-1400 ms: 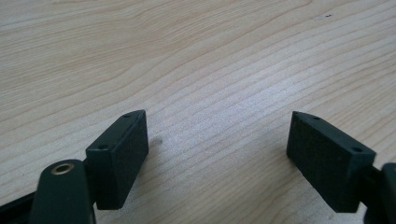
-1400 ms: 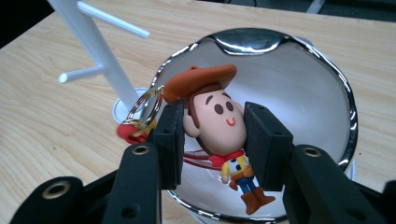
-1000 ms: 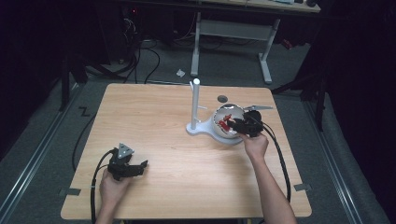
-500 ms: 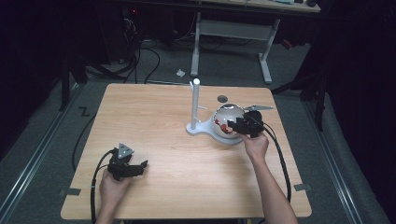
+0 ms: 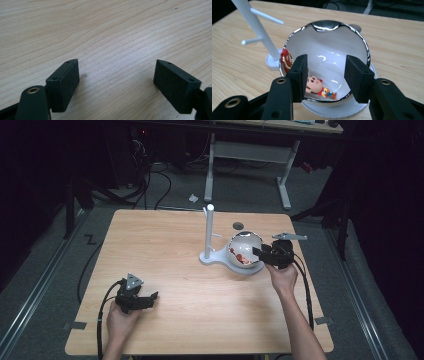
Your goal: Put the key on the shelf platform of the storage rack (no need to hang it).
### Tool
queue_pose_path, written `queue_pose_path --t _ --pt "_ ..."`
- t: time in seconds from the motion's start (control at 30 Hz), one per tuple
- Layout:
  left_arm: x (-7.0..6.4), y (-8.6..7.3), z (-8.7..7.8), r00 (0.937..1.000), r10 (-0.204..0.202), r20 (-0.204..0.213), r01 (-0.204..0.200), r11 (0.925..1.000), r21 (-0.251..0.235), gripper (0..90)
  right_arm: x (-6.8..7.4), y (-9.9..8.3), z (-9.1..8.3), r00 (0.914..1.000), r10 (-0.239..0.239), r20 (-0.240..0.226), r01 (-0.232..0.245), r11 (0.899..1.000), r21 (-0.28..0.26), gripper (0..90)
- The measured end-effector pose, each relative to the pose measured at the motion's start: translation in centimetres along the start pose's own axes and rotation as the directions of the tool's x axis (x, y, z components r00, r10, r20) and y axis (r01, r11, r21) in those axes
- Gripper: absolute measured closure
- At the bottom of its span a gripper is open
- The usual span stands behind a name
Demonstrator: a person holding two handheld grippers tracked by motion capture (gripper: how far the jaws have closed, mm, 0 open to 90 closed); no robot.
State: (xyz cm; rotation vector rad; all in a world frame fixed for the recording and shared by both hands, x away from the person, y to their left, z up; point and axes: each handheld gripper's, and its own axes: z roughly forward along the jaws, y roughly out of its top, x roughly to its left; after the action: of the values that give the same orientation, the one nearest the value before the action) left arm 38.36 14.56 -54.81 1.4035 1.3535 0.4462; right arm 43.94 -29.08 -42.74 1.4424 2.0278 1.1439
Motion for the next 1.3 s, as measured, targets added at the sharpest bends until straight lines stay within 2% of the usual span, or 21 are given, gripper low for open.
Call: queue_pose_path --t 0.37,0.5,0.53,0.83,0.9,0.97,1.07,1.3 --pt "0.0 0.0 0.0 1.0 0.002 -0.001 -0.002 1.0 0.001 21.0 -0.3 0.1 -2.9 1.0 0.006 0.005 -0.006 0.998 -0.055 52.1" --pt "0.0 0.0 0.0 1.0 0.002 0.0 -0.002 1.0 0.001 21.0 -0.4 0.1 -3.7 0.9999 0.005 0.016 -0.004 0.998 -0.061 52.3" --pt "0.0 0.0 0.0 1.0 0.001 0.0 -0.001 1.0 0.001 21.1 -0.4 0.1 -4.0 0.9993 0.002 0.038 0.0 0.998 -0.063 52.9" --pt "0.0 0.0 0.0 1.0 0.0 0.0 0.0 1.0 0.001 21.4 -0.5 0.1 -5.2 0.9993 -0.002 0.038 0.004 0.998 -0.062 53.6" --pt "0.0 0.0 0.0 1.0 0.0 0.0 0.0 1.0 0.001 21.4 -0.6 -0.1 -5.6 0.9995 0.002 0.033 0.001 0.997 -0.073 53.6" --pt "0.0 0.0 0.0 1.0 0.0 0.0 0.0 1.0 0.001 21.4 -0.8 -0.5 -6.1 0.9995 0.027 0.018 -0.025 0.996 -0.091 53.7" --pt "0.1 0.0 0.0 1.0 0.0 0.0 0.0 1.0 0.001 21.5 -1.4 -1.4 -6.4 0.9981 0.058 0.018 -0.057 0.995 -0.081 53.7" --pt "0.0 0.0 0.0 1.0 0.001 -0.001 -0.001 1.0 0.001 21.5 -1.8 -2.2 -7.7 0.9978 0.065 0.016 -0.063 0.992 -0.105 53.7"
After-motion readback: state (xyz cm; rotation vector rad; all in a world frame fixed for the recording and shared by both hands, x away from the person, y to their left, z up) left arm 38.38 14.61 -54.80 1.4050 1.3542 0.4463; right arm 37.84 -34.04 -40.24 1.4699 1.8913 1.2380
